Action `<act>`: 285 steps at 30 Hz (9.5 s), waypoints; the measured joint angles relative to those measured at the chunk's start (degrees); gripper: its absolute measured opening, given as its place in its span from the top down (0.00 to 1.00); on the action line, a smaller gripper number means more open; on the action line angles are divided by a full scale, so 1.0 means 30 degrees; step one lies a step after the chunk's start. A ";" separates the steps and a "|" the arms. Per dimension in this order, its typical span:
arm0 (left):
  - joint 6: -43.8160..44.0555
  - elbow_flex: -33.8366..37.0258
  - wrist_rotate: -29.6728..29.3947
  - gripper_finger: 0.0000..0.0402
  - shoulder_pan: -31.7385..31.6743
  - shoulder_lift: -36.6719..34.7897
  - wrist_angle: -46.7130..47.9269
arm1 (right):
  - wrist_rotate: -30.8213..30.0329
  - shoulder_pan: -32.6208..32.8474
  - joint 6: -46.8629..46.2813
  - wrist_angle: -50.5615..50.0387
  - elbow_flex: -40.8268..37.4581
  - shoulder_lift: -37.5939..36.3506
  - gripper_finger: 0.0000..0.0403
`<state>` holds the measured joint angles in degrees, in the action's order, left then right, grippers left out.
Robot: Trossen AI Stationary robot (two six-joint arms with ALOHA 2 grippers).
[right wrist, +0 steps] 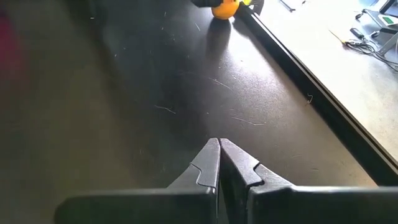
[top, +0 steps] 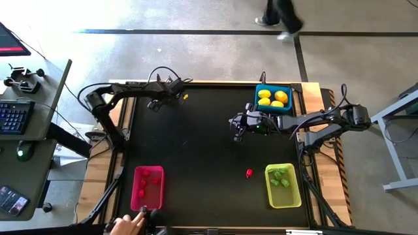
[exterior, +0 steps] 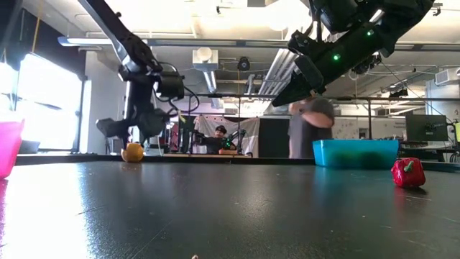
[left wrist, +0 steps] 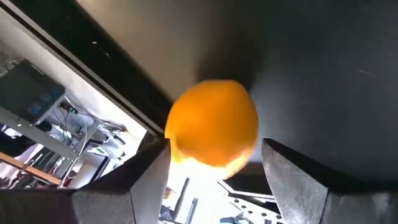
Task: Sort produce into baskets
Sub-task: Put the yellow lemon into the blue bin, then put the red chili pepper into the red bin
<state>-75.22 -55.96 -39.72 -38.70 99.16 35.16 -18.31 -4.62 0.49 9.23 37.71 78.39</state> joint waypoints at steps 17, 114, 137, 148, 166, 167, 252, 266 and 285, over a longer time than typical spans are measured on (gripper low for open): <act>-0.0839 -0.0007 -0.0363 0.41 -0.0862 0.1462 -0.1764 | 0.0007 0.0000 0.0329 0.0000 0.0000 0.0000 1.00; 2.2765 0.0000 2.1346 0.58 0.8490 -0.3747 -1.7719 | 0.3970 0.1341 0.0058 1.1042 -0.0874 0.1137 0.45; 2.4037 0.7795 2.0055 0.42 0.7776 -0.4027 -2.9835 | -0.1931 -0.3479 -0.4051 -0.6291 -0.0816 -0.7083 0.45; 2.4517 0.8524 1.9983 0.42 0.7783 -0.4279 -3.0695 | 0.1454 -1.1994 -0.5759 -1.0035 -0.0831 -0.5839 0.46; 2.4522 0.8524 1.9966 0.42 0.7783 -0.4279 -3.0668 | 0.2529 -1.6065 -0.9026 -1.1132 0.0434 -0.0775 0.30; 2.4525 0.8524 1.9966 0.42 0.7783 -0.4279 -3.0672 | 0.2521 -1.6058 -0.9019 -1.1352 0.0723 -0.0719 0.26; 2.4723 1.1300 1.9021 1.00 0.9640 -0.4279 -3.1838 | 0.5959 1.0790 -3.2177 -2.0488 1.1443 0.8787 0.61; 2.4404 1.1300 1.9029 1.00 0.9139 -0.4279 -3.1131 | 0.5661 1.0411 -3.3645 -2.1528 1.1992 0.9770 0.83; 2.4044 1.1300 1.9036 1.00 0.9139 -0.4279 -2.9723 | 0.5279 1.0287 -3.5651 -2.3266 1.1880 0.9777 0.75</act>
<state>-3.09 -22.06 17.39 -11.29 86.32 -54.01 -2.47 26.24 -106.46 -60.57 73.35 107.72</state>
